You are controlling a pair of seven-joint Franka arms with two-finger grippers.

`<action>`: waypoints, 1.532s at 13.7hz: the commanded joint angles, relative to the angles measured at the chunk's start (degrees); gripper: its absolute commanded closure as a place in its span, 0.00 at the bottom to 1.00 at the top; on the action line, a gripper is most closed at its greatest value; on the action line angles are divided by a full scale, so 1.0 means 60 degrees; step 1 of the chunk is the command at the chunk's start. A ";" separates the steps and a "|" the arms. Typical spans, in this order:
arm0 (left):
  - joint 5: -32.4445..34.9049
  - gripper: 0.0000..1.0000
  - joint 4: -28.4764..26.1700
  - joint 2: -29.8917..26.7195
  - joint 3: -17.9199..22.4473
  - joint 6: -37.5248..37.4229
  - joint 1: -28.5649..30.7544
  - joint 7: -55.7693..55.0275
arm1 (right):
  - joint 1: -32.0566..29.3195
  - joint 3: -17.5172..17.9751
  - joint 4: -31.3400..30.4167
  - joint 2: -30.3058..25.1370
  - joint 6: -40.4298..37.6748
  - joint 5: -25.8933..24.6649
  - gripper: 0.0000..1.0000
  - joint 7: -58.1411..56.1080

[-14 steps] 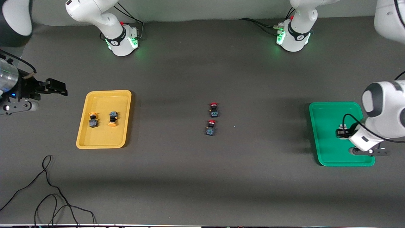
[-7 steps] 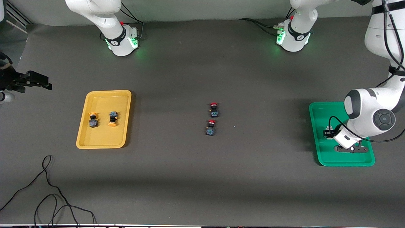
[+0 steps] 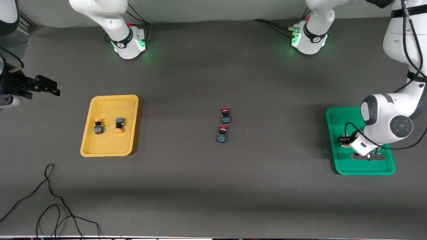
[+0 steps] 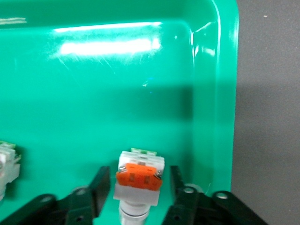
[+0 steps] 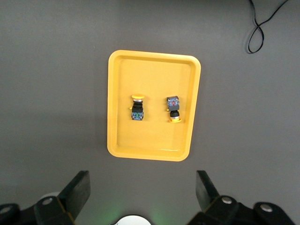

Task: Place green and yellow buttons in trays

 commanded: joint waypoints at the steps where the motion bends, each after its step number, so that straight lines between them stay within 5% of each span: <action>1: 0.0139 0.00 -0.0107 -0.0859 -0.0128 -0.0701 0.0061 0.0032 | 0.0558 -0.0452 0.0030 -0.0175 0.0160 -0.0154 0.00 0.0240; 7: 0.0022 0.00 0.1061 -0.3218 -0.0509 -0.5135 -0.0042 0.0075 | 0.0561 -0.0601 0.0236 -0.0043 0.0160 -0.0169 0.00 0.0240; 12: -0.0373 0.00 0.4003 -0.3455 -0.0993 -0.9239 -0.0144 0.0061 | 0.0502 -0.0601 0.0192 -0.0043 0.0087 -0.0066 0.00 0.0255; 15: -0.0782 0.00 0.4696 -0.3470 -0.1226 -0.9714 -0.0145 0.0032 | 0.0517 -0.0601 0.0207 -0.0043 0.0087 0.0108 0.00 0.0255; 21: -0.0901 0.00 0.4698 -0.3499 -0.1315 -0.9875 -0.0159 0.0003 | 0.0502 -0.0616 0.0192 -0.0043 0.0072 0.0168 0.00 0.0240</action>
